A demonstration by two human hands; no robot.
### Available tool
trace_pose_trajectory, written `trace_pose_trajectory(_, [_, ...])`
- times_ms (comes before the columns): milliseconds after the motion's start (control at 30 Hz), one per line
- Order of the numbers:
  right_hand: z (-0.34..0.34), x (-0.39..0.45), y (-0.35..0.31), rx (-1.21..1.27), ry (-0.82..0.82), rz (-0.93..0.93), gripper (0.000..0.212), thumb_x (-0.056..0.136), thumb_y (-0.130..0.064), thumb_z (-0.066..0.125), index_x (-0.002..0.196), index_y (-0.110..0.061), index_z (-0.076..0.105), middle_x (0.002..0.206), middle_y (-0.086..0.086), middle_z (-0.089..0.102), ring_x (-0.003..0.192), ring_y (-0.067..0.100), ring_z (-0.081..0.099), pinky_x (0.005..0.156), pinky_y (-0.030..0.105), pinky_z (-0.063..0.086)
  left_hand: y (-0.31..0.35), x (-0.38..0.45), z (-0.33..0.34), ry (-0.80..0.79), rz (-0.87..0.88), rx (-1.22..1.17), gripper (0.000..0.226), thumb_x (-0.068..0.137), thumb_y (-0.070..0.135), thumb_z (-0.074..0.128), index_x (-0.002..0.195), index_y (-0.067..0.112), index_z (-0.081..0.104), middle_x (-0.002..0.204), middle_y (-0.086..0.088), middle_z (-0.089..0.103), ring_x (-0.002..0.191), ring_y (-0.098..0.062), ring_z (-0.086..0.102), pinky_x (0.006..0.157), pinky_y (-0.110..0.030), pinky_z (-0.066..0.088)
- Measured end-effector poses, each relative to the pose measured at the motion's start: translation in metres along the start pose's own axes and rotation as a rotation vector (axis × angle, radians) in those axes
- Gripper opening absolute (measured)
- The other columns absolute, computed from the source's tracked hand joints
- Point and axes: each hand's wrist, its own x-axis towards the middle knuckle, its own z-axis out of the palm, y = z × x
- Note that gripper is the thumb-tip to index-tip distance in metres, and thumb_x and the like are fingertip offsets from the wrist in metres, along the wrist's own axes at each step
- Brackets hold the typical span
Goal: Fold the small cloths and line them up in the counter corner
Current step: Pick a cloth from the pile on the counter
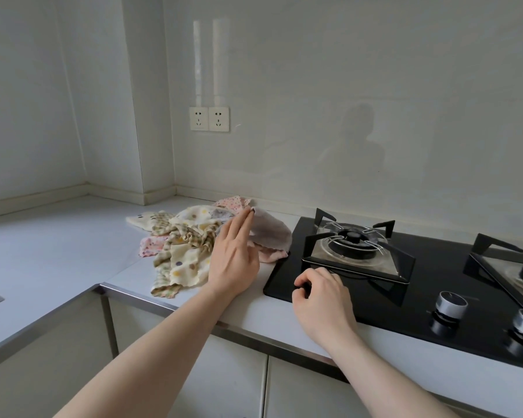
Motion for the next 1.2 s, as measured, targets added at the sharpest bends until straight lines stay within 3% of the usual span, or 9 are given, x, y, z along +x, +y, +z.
trace_pose_trajectory(67, [-0.001,-0.001,-0.001,0.011,0.005,0.000,0.013,0.092,-0.023,0.055,0.099,-0.030,0.064,0.108,-0.013,0.061,0.104,0.015,0.053,0.093,0.032,0.044,0.002,0.000,-0.002,0.079,0.027,0.009,0.071,0.086,0.004,0.050,0.156,0.009,0.038,0.163,-0.003,0.035,0.143,-0.028,0.037,0.120,-0.041,0.032])
trace_pose_trajectory(167, [-0.001,-0.002,-0.002,0.026,0.013,0.000,0.013,0.091,-0.022,0.057,0.100,-0.029,0.063,0.109,-0.012,0.060,0.105,0.015,0.054,0.094,0.033,0.045,0.005,-0.001,-0.004,0.136,0.095,0.006,0.068,0.087,-0.002,0.054,0.153,0.010,0.043,0.158,-0.002,0.042,0.133,-0.027,0.044,0.113,-0.039,0.038])
trace_pose_trajectory(333, [-0.001,-0.002,-0.001,0.023,0.019,-0.001,0.013,0.091,-0.023,0.057,0.101,-0.029,0.062,0.108,-0.012,0.060,0.104,0.015,0.054,0.093,0.032,0.045,0.004,-0.002,0.000,0.077,0.038,-0.096,0.040,0.096,0.000,0.055,0.132,0.014,0.065,0.135,0.003,0.059,0.118,-0.017,0.056,0.098,-0.030,0.046])
trace_pose_trajectory(533, [-0.001,-0.002,-0.001,0.020,0.023,0.002,0.013,0.090,-0.023,0.057,0.099,-0.030,0.060,0.105,-0.013,0.059,0.102,0.015,0.054,0.092,0.032,0.045,0.009,-0.007,-0.003,-0.166,-0.057,-0.082,0.017,0.080,0.016,0.064,0.086,0.025,0.077,0.088,0.010,0.073,0.084,-0.016,0.065,0.074,-0.030,0.052])
trace_pose_trajectory(633, [-0.001,-0.002,-0.001,0.025,0.022,0.001,0.012,0.090,-0.023,0.058,0.099,-0.030,0.060,0.106,-0.013,0.059,0.103,0.014,0.053,0.091,0.032,0.044,0.015,-0.008,-0.011,-0.309,-0.108,-0.096,0.020,0.075,0.026,0.061,0.081,0.030,0.079,0.077,0.012,0.073,0.076,-0.008,0.064,0.068,-0.025,0.050])
trace_pose_trajectory(900, [-0.001,-0.002,0.000,0.031,0.022,0.003,0.015,0.090,-0.022,0.058,0.103,-0.029,0.060,0.109,-0.013,0.061,0.104,0.014,0.054,0.093,0.031,0.045,0.016,-0.009,-0.013,-0.129,-0.113,-0.125,0.019,0.077,0.014,0.070,0.074,0.032,0.077,0.078,0.016,0.072,0.071,-0.004,0.061,0.071,-0.027,0.054])
trace_pose_trajectory(1000, [-0.002,-0.003,-0.001,0.057,0.030,0.002,0.018,0.090,-0.024,0.060,0.107,-0.029,0.058,0.111,-0.014,0.061,0.105,0.013,0.055,0.094,0.033,0.046,0.015,-0.011,-0.015,-0.080,-0.171,-0.147,0.017,0.080,0.017,0.072,0.079,0.034,0.075,0.083,0.019,0.073,0.078,-0.002,0.063,0.076,-0.029,0.056])
trace_pose_trajectory(1200, [-0.005,-0.007,-0.003,0.148,0.048,-0.013,0.023,0.090,-0.029,0.062,0.110,-0.031,0.052,0.107,-0.015,0.060,0.102,0.012,0.058,0.088,0.035,0.052,0.028,-0.017,-0.032,-0.037,-0.110,-0.318,0.016,0.087,0.009,0.073,0.086,0.025,0.076,0.086,0.017,0.073,0.081,0.000,0.068,0.075,-0.026,0.059])
